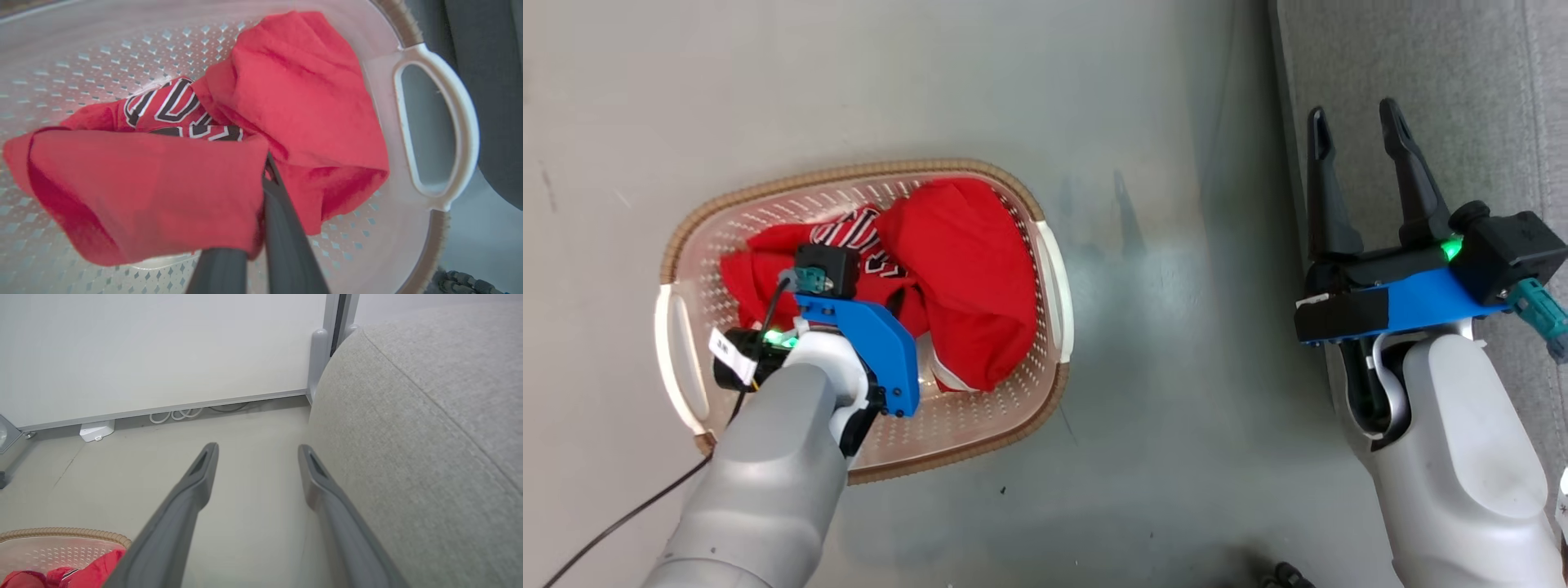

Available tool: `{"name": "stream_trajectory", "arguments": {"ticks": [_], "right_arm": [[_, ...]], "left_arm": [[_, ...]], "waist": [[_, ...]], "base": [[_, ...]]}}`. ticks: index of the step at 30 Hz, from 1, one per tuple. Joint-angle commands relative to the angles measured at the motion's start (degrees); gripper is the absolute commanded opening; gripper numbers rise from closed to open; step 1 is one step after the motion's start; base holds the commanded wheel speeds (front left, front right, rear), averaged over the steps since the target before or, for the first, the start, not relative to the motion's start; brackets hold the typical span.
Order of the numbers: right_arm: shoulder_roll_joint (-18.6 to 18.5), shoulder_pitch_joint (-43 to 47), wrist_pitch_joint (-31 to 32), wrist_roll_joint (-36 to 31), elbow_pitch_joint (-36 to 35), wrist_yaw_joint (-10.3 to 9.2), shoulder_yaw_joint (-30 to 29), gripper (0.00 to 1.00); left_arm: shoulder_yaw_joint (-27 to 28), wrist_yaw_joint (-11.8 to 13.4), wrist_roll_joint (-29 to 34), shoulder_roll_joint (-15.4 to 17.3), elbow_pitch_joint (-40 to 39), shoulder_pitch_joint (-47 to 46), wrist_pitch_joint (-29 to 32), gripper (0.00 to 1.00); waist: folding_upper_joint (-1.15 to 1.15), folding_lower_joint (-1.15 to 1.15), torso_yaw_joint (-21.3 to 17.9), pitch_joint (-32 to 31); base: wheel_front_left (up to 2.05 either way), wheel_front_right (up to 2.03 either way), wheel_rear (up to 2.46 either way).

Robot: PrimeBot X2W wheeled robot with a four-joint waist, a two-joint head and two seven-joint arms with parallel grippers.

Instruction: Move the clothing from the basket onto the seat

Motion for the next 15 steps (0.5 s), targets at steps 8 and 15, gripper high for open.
{"name": "stream_trajectory", "arguments": {"ticks": [8,15], "right_arm": [[-0.85,2.9,-0.31,-0.45,1.36,-0.04,0.07,1.0],[-1.03,5.57,-0.32,-0.74,2.57,-0.04,-0.26,1.0]], "left_arm": [[-5.1,-0.3,-4.85,0.12,-5.6,4.31,-3.13,0.0],[-9.11,-0.32,-7.66,0.09,-8.5,6.12,-6.71,0.0]], "waist": [[0.0,0.01,2.43,-7.94],[0.0,0.01,3.92,-14.02]], "base": [[0.0,0.0,0.0],[0.0,0.0,0.0]]}}
